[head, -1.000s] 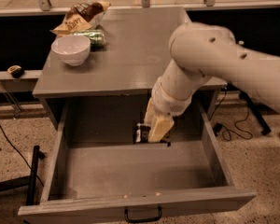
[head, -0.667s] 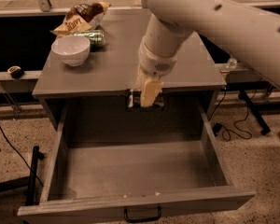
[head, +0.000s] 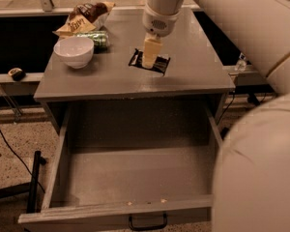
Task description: Pick rxbar chocolate from top drawer and place on counter
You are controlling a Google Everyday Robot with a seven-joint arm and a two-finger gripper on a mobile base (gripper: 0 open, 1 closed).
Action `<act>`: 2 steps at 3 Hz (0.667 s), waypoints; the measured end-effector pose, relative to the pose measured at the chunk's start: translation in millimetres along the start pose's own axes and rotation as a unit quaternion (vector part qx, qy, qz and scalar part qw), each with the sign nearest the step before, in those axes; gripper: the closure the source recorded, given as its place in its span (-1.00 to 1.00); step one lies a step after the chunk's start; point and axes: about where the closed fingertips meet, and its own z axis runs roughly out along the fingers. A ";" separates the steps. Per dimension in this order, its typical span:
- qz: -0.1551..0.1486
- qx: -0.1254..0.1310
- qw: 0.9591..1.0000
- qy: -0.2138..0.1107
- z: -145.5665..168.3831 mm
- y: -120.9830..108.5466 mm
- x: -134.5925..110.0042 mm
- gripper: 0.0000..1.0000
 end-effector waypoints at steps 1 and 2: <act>0.062 -0.041 0.997 -0.022 16.3 -12.9 -0.3 0.00; 0.049 -0.101 0.990 -0.087 35.3 11.7 -36.5 -0.62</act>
Offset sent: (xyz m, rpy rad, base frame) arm -0.0322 0.0923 -0.0850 0.2612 0.3863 0.0908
